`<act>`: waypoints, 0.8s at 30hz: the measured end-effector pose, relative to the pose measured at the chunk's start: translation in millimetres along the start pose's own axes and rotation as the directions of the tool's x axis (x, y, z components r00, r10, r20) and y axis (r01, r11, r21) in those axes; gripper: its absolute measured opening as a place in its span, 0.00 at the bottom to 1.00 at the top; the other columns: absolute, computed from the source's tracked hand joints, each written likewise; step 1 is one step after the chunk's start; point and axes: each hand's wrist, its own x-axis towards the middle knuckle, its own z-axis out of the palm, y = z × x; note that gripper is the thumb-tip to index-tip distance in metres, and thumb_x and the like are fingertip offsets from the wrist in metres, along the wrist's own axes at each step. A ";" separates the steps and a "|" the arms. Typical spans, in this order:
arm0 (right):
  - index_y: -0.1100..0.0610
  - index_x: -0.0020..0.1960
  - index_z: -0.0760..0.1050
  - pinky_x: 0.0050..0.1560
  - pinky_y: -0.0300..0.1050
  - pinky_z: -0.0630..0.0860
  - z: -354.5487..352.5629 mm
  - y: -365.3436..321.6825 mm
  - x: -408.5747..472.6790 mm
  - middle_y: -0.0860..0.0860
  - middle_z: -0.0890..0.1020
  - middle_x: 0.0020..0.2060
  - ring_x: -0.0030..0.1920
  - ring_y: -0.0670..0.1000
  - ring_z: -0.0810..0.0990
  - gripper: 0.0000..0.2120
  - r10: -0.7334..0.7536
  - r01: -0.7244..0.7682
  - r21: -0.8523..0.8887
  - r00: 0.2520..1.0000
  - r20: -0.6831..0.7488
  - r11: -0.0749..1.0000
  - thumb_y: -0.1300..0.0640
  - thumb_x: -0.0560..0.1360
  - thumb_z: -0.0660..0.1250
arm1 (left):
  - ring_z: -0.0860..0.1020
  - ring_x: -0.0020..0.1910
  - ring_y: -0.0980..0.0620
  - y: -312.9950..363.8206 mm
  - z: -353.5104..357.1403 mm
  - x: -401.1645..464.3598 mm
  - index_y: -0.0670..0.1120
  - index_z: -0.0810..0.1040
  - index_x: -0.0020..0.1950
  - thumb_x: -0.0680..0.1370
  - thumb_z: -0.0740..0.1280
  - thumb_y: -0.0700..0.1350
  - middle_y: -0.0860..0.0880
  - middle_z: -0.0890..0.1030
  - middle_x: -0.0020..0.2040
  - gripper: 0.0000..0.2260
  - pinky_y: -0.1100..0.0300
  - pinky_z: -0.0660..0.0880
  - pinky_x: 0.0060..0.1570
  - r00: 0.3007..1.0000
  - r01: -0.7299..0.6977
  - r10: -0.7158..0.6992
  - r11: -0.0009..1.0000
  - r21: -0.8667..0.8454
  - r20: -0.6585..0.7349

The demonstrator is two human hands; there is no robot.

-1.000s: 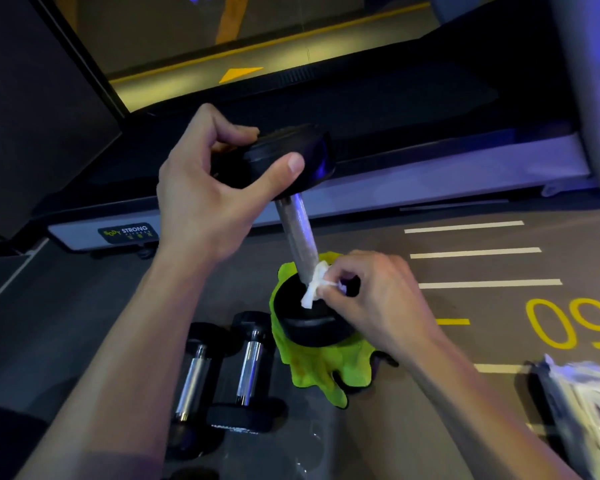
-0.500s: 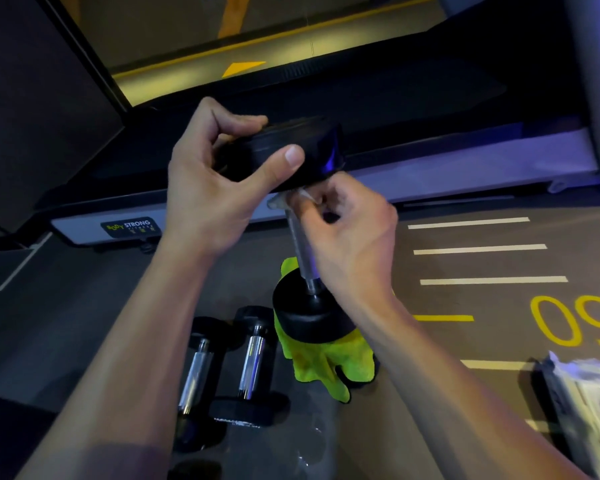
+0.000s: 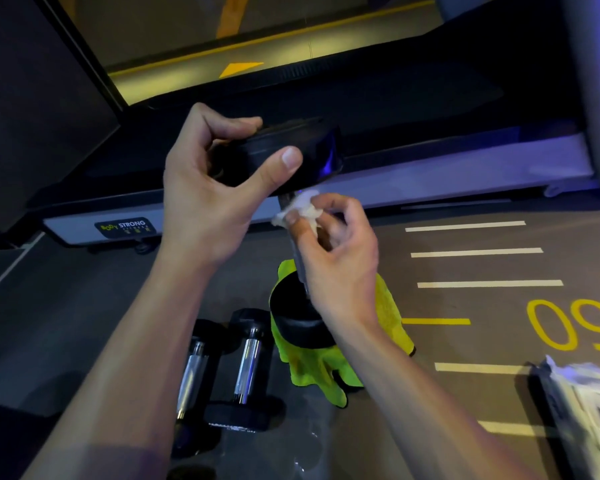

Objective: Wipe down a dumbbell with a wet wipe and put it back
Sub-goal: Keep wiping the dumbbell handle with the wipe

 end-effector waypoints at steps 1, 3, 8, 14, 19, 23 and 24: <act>0.53 0.52 0.76 0.54 0.58 0.82 -1.8 3.9 0.2 0.48 0.89 0.43 0.47 0.53 0.87 0.10 0.046 -0.046 0.010 0.999 -0.001 0.999 0.56 0.76 0.76 | 0.82 0.62 0.51 -0.6 0.1 -0.5 0.43 0.74 0.55 0.75 0.79 0.51 0.44 0.83 0.60 0.19 0.53 0.78 0.63 1.000 0.004 -0.004 1.000 -0.002 -0.005; 0.53 0.52 0.77 0.52 0.55 0.81 -0.8 3.2 6.9 0.51 0.89 0.43 0.47 0.52 0.87 0.10 0.088 -0.090 0.063 0.996 0.028 0.994 0.55 0.75 0.76 | 0.82 0.62 0.50 -1.2 0.0 -1.4 0.43 0.74 0.55 0.76 0.79 0.51 0.43 0.83 0.60 0.19 0.51 0.78 0.64 1.000 0.008 -0.008 1.000 0.003 -0.010; 0.54 0.53 0.80 0.47 0.46 0.80 10.6 -4.9 28.0 0.53 0.88 0.42 0.45 0.49 0.87 0.05 0.109 -0.113 0.058 0.991 0.072 0.992 0.54 0.79 0.72 | 0.82 0.59 0.52 -2.1 0.8 -0.8 0.44 0.74 0.56 0.76 0.78 0.52 0.47 0.83 0.59 0.19 0.60 0.76 0.58 0.999 0.032 -0.031 0.999 0.004 -0.033; 0.57 0.42 0.80 0.41 0.47 0.73 -10.2 6.1 29.9 0.57 0.84 0.34 0.36 0.50 0.77 0.13 0.107 -0.097 -0.063 0.976 0.188 0.993 0.51 0.82 0.68 | 0.82 0.59 0.56 -6.1 -8.2 -8.5 0.43 0.75 0.56 0.76 0.78 0.50 0.49 0.83 0.57 0.18 0.62 0.75 0.59 0.997 0.014 -0.012 1.000 0.015 -0.072; 0.51 0.41 0.83 0.50 0.48 0.79 -62.2 21.8 -0.2 0.47 0.86 0.38 0.43 0.46 0.85 0.06 0.010 0.194 -0.482 0.921 0.389 0.854 0.56 0.77 0.73 | 0.80 0.53 0.59 -12.3 -13.5 -9.3 0.43 0.74 0.55 0.77 0.78 0.51 0.50 0.82 0.56 0.18 0.65 0.73 0.53 0.992 0.057 -0.058 0.998 -0.012 -0.114; 0.47 0.35 0.81 0.45 0.35 0.73 -65.5 6.0 9.1 0.45 0.86 0.37 0.41 0.42 0.82 0.09 0.070 0.255 -0.652 0.901 0.429 0.714 0.57 0.71 0.77 | 0.81 0.56 0.55 -12.7 -12.8 -11.0 0.43 0.75 0.55 0.76 0.78 0.52 0.49 0.83 0.57 0.18 0.61 0.75 0.55 0.991 0.043 -0.045 0.999 -0.021 -0.123; 0.47 0.34 0.80 0.46 0.34 0.74 -63.9 3.2 12.7 0.45 0.87 0.37 0.42 0.43 0.83 0.11 0.098 0.239 -0.657 0.896 0.433 0.715 0.58 0.71 0.77 | 0.82 0.56 0.54 -11.4 -11.6 -10.8 0.44 0.74 0.55 0.76 0.78 0.53 0.49 0.83 0.57 0.18 0.61 0.75 0.56 0.991 0.044 -0.046 0.999 -0.019 -0.124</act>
